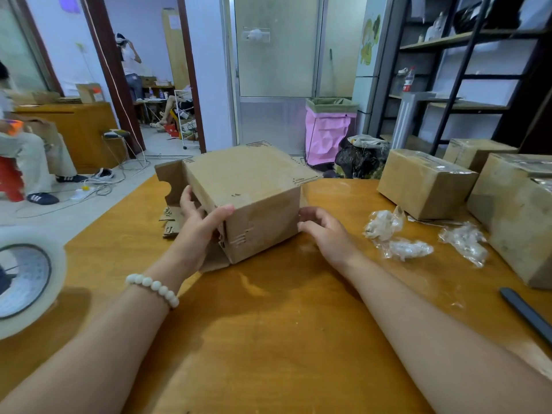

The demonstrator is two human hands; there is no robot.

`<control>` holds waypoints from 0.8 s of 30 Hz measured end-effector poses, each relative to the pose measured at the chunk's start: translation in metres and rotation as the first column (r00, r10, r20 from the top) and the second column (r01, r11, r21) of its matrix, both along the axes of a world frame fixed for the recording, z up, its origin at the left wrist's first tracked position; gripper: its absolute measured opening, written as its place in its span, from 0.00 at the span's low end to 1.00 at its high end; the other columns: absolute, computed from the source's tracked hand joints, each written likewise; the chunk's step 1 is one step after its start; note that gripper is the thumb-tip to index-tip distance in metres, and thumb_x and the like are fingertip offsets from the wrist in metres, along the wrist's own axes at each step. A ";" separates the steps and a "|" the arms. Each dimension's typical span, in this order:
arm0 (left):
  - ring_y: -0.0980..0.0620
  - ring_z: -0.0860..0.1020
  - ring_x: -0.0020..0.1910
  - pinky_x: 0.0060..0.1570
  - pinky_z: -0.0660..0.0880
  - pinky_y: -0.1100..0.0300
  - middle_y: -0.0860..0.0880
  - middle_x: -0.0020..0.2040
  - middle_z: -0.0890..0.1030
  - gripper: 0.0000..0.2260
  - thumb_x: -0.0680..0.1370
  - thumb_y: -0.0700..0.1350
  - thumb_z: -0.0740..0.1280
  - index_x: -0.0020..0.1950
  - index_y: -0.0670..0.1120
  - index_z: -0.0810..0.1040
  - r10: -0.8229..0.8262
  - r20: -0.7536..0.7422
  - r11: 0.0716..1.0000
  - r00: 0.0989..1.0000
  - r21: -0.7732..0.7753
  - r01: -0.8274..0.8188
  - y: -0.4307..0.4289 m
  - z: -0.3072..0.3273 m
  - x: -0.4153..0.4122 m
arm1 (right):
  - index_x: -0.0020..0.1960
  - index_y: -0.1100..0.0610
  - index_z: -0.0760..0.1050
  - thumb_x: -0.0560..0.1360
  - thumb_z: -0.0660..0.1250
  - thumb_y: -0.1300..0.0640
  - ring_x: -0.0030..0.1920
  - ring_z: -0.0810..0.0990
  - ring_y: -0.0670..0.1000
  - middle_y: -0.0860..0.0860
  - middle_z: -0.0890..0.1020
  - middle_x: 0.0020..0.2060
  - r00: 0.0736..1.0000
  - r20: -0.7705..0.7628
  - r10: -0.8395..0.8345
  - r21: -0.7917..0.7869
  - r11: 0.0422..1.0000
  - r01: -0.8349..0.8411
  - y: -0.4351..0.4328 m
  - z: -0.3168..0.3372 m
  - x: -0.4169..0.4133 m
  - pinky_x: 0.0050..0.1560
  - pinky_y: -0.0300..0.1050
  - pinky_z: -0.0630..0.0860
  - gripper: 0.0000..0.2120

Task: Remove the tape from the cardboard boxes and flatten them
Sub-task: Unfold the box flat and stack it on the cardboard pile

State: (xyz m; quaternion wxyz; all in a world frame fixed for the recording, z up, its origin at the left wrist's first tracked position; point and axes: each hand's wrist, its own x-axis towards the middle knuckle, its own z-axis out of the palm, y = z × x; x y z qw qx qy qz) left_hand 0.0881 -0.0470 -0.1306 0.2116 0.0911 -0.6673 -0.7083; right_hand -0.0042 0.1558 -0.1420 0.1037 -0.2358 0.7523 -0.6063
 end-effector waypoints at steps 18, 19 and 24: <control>0.50 0.78 0.56 0.47 0.77 0.58 0.48 0.64 0.73 0.43 0.66 0.52 0.71 0.78 0.56 0.55 0.097 -0.104 0.992 0.990 0.096 -0.087 -0.002 0.002 -0.001 | 0.58 0.43 0.65 0.65 0.75 0.42 0.61 0.73 0.50 0.49 0.75 0.59 0.994 -0.053 -0.097 -0.006 0.995 0.097 -0.002 -0.004 -0.005 0.65 0.55 0.71 0.27; 0.48 0.77 0.60 0.50 0.78 0.57 0.46 0.68 0.70 0.44 0.65 0.53 0.72 0.78 0.57 0.56 0.110 -0.108 0.990 0.988 0.094 -0.100 -0.003 0.002 -0.002 | 0.60 0.44 0.64 0.62 0.74 0.37 0.61 0.73 0.51 0.50 0.74 0.60 0.989 -0.064 -0.130 0.018 0.991 0.131 -0.003 -0.004 -0.004 0.64 0.56 0.71 0.32; 0.46 0.70 0.69 0.65 0.71 0.47 0.45 0.73 0.67 0.49 0.58 0.57 0.77 0.75 0.58 0.59 0.199 -0.107 0.979 0.974 0.054 -0.194 -0.006 0.000 0.000 | 0.61 0.43 0.62 0.51 0.70 0.25 0.62 0.73 0.52 0.51 0.73 0.61 0.980 -0.061 -0.189 0.065 0.979 0.193 -0.007 -0.010 -0.012 0.65 0.57 0.71 0.44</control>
